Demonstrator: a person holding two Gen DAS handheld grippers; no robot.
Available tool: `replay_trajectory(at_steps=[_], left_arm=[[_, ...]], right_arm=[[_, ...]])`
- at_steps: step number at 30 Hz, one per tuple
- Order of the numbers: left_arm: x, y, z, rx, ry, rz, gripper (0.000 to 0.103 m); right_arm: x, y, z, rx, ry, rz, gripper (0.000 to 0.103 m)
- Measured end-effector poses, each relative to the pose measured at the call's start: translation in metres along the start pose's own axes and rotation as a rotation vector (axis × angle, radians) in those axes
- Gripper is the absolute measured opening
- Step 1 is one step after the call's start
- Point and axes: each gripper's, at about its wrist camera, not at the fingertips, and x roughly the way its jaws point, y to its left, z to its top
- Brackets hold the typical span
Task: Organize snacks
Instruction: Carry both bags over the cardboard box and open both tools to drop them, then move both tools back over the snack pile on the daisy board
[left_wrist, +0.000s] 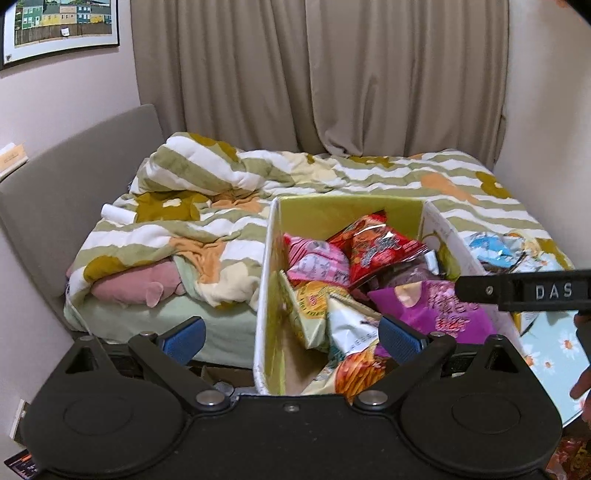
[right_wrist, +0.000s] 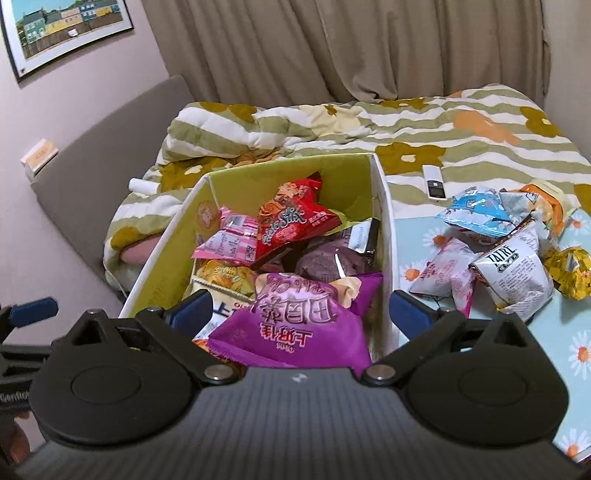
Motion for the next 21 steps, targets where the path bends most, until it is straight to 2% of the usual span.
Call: replay_trajectory(at_steps=[5,12,21], left_arm=[[-0.009,-0.007,0.007,0.004,-0.001,-0.03,0.102],[-0.029,-0.028,0.02,0.024,-0.033,-0.026,0.102],[-0.042,-0.092,0.041,0.029,-0.069,-0.088,0.102]], right_arm=[[-0.014,-0.003,0.003,-0.009,-0.02,-0.002,0.103],[-0.051,-0.026,0.014,-0.023,-0.053,-0.029,0.103],[-0.105,-0.1,0.038,0.001,-0.111,-0.087,0.103]])
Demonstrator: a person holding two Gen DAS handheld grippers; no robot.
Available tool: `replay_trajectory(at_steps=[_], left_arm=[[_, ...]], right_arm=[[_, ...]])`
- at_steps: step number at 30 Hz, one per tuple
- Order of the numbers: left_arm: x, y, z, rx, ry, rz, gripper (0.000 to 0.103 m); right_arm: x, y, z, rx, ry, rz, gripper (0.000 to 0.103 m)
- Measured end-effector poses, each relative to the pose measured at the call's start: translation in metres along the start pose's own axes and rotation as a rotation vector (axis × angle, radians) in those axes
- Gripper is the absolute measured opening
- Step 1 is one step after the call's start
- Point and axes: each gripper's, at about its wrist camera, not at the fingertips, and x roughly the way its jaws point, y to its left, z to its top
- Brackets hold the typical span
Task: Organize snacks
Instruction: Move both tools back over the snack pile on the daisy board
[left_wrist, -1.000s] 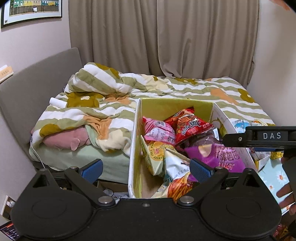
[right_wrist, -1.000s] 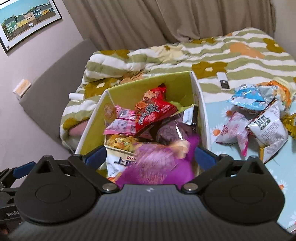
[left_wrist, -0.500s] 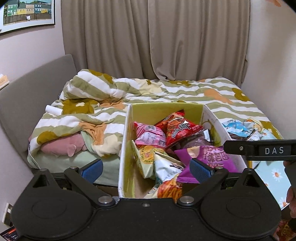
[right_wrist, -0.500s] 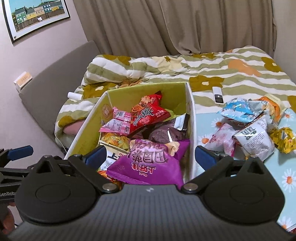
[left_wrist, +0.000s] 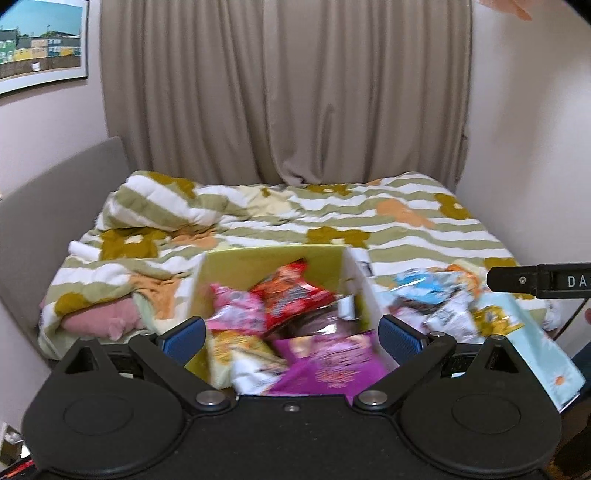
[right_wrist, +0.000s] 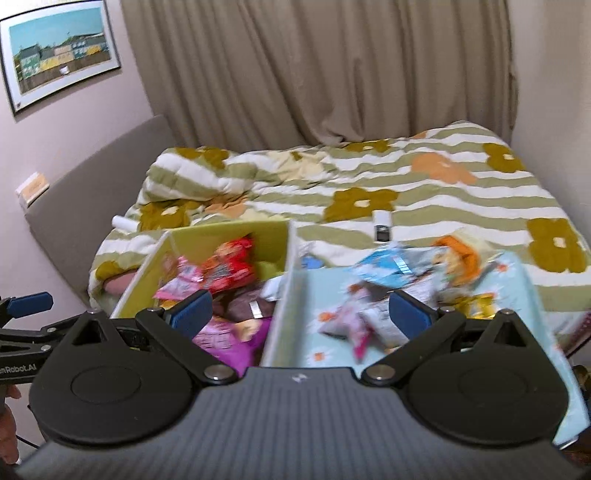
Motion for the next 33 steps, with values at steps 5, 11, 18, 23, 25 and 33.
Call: replay_trajectory(at_steps=[5,11,18,23,25,33], left_arm=[[0.014,-0.047,0.01,-0.003,0.009,-0.028,0.102],[0.042,-0.109,0.018,-0.006,0.045,-0.066,0.101],[0.081,-0.176,0.021,-0.005,0.118,-0.092,0.101],[0.124,-0.214,0.018,-0.052,0.197,-0.08,0.099],[0.144,-0.226,0.015,-0.084,0.236,-0.069,0.096],[0.223,-0.244,-0.003,-0.235,0.396,-0.005,0.087]], right_arm=[[-0.006,-0.05,0.011,-0.007,0.006,-0.055,0.103],[-0.003,-0.114,0.016,-0.003,0.038,-0.088,0.103],[0.013,-0.185,0.02,0.002,0.095,-0.09,0.103],[0.037,-0.227,0.023,-0.01,0.154,-0.056,0.103],[0.054,-0.24,0.023,-0.013,0.19,-0.034,0.103],[0.128,-0.278,0.012,0.031,0.36,0.079,0.103]])
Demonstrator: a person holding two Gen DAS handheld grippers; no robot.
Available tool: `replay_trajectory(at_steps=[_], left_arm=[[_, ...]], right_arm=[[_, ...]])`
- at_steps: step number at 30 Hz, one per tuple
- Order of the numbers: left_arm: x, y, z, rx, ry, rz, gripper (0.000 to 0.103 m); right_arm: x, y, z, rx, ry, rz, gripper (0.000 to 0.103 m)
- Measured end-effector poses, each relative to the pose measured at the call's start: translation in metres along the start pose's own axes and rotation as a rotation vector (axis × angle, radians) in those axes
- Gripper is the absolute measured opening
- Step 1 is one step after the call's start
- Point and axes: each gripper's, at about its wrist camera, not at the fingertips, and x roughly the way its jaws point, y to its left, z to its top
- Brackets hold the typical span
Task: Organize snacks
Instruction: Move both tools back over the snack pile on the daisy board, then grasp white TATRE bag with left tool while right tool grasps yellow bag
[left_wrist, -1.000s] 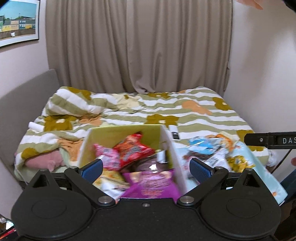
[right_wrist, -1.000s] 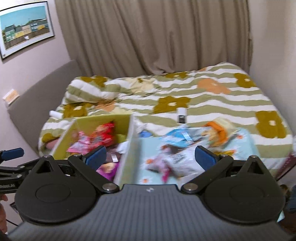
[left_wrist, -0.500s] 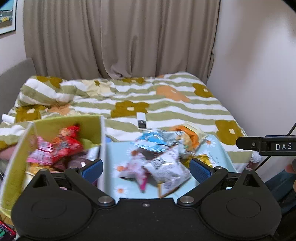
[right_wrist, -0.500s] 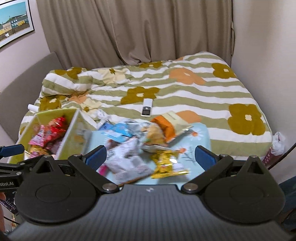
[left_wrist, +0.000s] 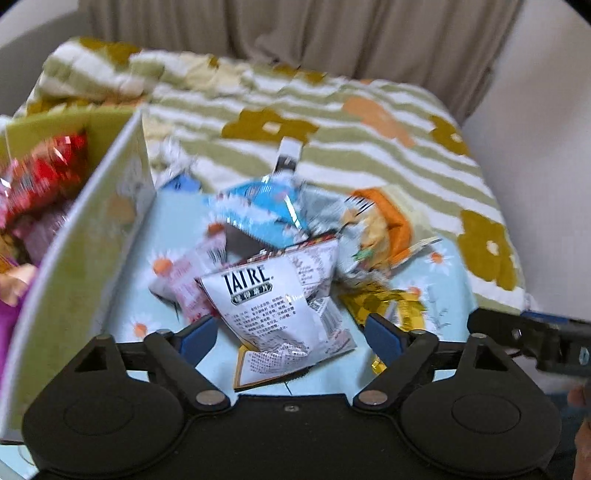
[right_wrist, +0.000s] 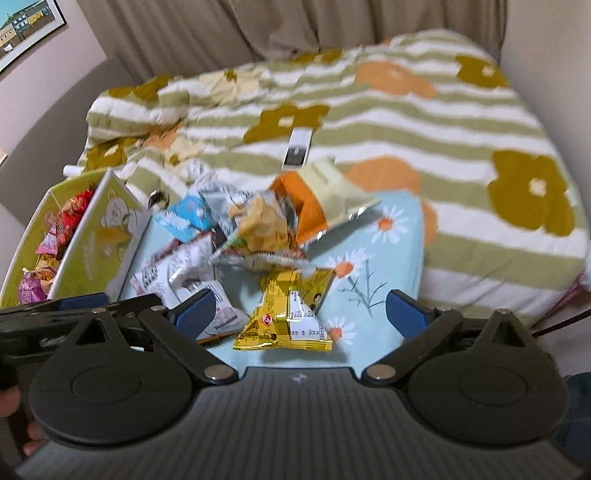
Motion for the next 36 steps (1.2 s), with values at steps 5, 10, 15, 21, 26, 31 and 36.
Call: replay_trajectory(at_steps=[5,10,15,21,26,31,36], left_arm=[[0.035,0.0,0.0,-0.028,0.064,0.044,0.081],[0.052,0.004,-0.002,-0.055,0.085,0.044,0.08],[0.054,0.002,-0.002,-0.047,0.08,0.034,0.072],[0.051,0.002,-0.004,-0.043,0.062,0.014,0.062],[0.044,0.002,-0.009,-0.029,0.043,0.003,0.054],[0.038,0.002,-0.015,-0.026,0.038,-0.003,0.053],[0.026,0.003,-0.02,-0.019,0.023,-0.011,0.053]], right_arm=[[0.034,-0.009,-0.001,0.002,0.076,0.04,0.103],[0.054,-0.011,-0.004,0.009,0.115,0.057,0.103],[0.066,-0.012,-0.005,0.028,0.13,0.066,0.103],[0.078,-0.009,-0.007,0.043,0.144,0.07,0.102],[0.087,-0.009,-0.008,0.06,0.15,0.076,0.099],[0.094,-0.01,-0.012,0.081,0.172,0.098,0.082],[0.086,-0.011,-0.02,0.08,0.161,0.101,0.072]])
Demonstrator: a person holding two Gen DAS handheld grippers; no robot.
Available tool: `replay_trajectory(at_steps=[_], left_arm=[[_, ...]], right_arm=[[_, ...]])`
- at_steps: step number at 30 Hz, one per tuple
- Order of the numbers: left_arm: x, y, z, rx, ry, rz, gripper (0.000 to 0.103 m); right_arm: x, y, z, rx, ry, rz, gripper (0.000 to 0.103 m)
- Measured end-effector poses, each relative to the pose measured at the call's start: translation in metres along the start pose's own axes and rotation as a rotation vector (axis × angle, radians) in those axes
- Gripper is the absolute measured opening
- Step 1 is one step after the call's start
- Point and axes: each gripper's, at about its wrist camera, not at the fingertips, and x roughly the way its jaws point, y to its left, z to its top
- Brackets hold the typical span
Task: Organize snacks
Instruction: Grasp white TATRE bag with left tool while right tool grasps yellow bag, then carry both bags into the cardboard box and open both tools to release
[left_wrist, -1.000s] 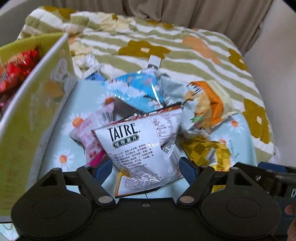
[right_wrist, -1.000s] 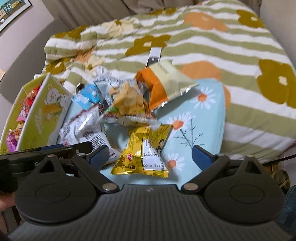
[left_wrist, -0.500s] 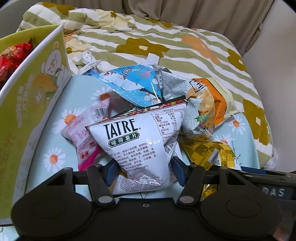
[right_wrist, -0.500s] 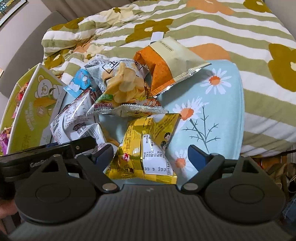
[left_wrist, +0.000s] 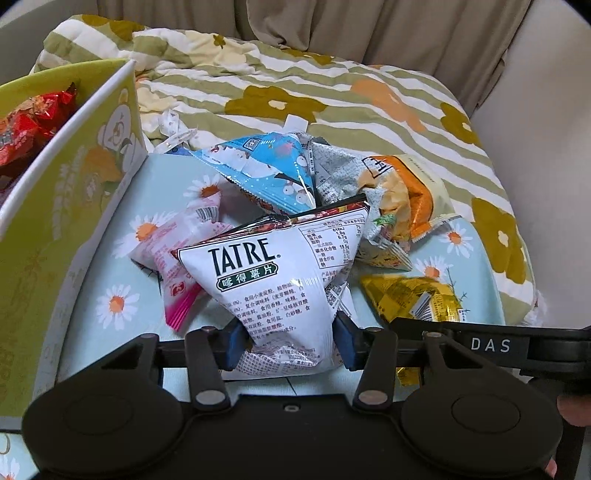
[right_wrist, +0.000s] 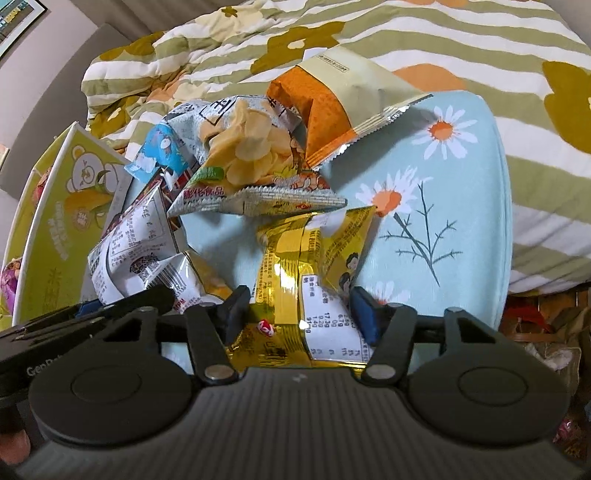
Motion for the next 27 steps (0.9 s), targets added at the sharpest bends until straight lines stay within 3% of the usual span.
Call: replay_trajectory(at_steps=[8,12,13,14,22,24,25,27], left_arm=[[-0.042,0.002,-0.009,0.022,-0.065,-0.034,0.053],[-0.074,0.009,-0.013,0.032,-0.117,-0.052,0.053],[-0.081,0.011,-0.014,0.032,-0.128,-0.057,0.053],[-0.089,0.015,-0.015,0.033,-0.14,-0.063,0.053],[-0.139,0.043,-0.025,0.049,-0.2,-0.113,0.053],[-0.149,0.051,-0.026,0.056,-0.208,-0.116,0.053],[-0.154,0.057,-0.026,0.058,-0.21,-0.116,0.053],[-0.16,0.065,-0.026,0.054,-0.217,-0.114,0.053]], right_arm=[[-0.038,0.009,-0.015,-0.018,-0.077,-0.007,0.059],[-0.061,0.018,-0.025,-0.018,-0.114,0.006,0.035],[-0.066,0.022,-0.028,-0.021,-0.127,0.0,0.034],[-0.07,0.026,-0.031,-0.023,-0.137,-0.004,0.016],[-0.09,0.049,-0.057,0.014,-0.189,-0.052,0.015],[-0.092,0.053,-0.06,0.007,-0.2,-0.088,0.025],[-0.092,0.054,-0.061,-0.006,-0.207,-0.098,0.035],[-0.091,0.055,-0.061,-0.034,-0.232,-0.126,0.103]])
